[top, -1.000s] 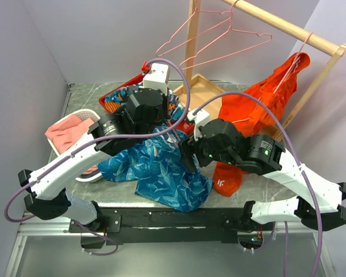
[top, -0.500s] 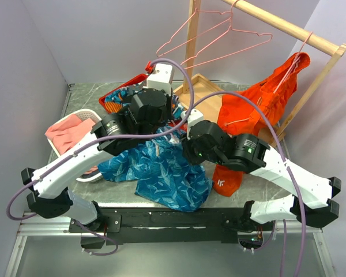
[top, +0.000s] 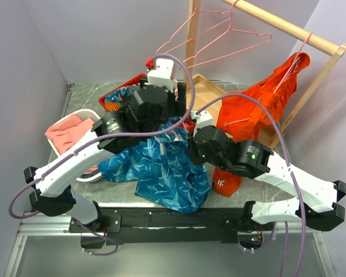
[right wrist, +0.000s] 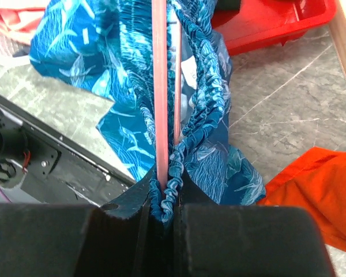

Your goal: Place the shorts on the hanger

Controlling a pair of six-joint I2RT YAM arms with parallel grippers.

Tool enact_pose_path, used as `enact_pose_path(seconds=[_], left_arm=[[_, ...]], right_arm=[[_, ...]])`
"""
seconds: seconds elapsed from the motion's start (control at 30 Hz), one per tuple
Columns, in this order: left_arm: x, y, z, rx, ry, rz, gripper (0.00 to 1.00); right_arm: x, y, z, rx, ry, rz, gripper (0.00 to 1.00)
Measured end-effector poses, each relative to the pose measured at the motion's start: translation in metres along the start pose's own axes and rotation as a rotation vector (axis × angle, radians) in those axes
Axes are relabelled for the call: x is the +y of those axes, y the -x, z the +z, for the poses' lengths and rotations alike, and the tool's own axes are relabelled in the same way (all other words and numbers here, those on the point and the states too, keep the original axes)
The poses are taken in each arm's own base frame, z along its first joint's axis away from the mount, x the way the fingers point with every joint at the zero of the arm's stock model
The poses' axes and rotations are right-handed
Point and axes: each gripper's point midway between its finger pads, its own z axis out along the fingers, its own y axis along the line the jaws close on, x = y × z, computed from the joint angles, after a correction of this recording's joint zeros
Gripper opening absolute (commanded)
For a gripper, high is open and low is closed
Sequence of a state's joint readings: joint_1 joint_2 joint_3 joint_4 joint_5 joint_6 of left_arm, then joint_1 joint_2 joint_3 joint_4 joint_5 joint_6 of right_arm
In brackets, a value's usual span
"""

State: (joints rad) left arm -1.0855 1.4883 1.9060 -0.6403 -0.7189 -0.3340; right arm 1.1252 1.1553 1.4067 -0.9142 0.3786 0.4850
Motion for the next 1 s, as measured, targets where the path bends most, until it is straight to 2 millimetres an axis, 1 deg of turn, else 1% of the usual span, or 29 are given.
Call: enact_pose_path(seconds=[0.03, 0.17, 0.27, 0.4, 0.47, 0.67, 0.73, 0.83, 0.9, 1.0], left_arm=[[-0.001, 0.009, -0.002, -0.015, -0.005, -0.015, 0.89], [0.001, 0.038, -0.015, -0.059, -0.020, -0.057, 0.95], [0.007, 0.051, -0.025, -0.082, -0.027, -0.081, 0.97], [0.020, 0.064, -0.045, -0.103, -0.034, -0.107, 0.98], [0.028, 0.074, -0.057, -0.125, -0.041, -0.134, 0.98], [0.046, 0.100, -0.086, -0.192, -0.064, -0.200, 0.97], [0.049, 0.105, -0.091, -0.206, -0.069, -0.214, 0.96], [0.049, 0.107, -0.094, -0.212, -0.080, -0.224, 0.96], [0.047, 0.106, -0.093, -0.209, -0.087, -0.224, 0.96], [0.043, 0.101, -0.090, -0.195, -0.094, -0.214, 0.96]], right_arm=[[-0.001, 0.001, -0.001, -0.007, -0.005, 0.010, 0.00], [-0.007, 0.004, -0.004, -0.028, -0.031, 0.045, 0.00], [-0.014, 0.005, -0.010, -0.039, -0.057, 0.075, 0.00], [-0.024, 0.012, -0.024, -0.056, -0.100, 0.117, 0.00], [-0.030, 0.018, -0.035, -0.070, -0.122, 0.145, 0.00], [-0.058, 0.040, -0.079, -0.129, -0.196, 0.254, 0.00], [-0.067, 0.047, -0.093, -0.160, -0.217, 0.299, 0.00], [-0.079, 0.050, -0.106, -0.193, -0.239, 0.358, 0.00], [-0.087, 0.051, -0.110, -0.207, -0.264, 0.393, 0.00], [-0.101, 0.051, -0.111, -0.223, -0.325, 0.442, 0.00]])
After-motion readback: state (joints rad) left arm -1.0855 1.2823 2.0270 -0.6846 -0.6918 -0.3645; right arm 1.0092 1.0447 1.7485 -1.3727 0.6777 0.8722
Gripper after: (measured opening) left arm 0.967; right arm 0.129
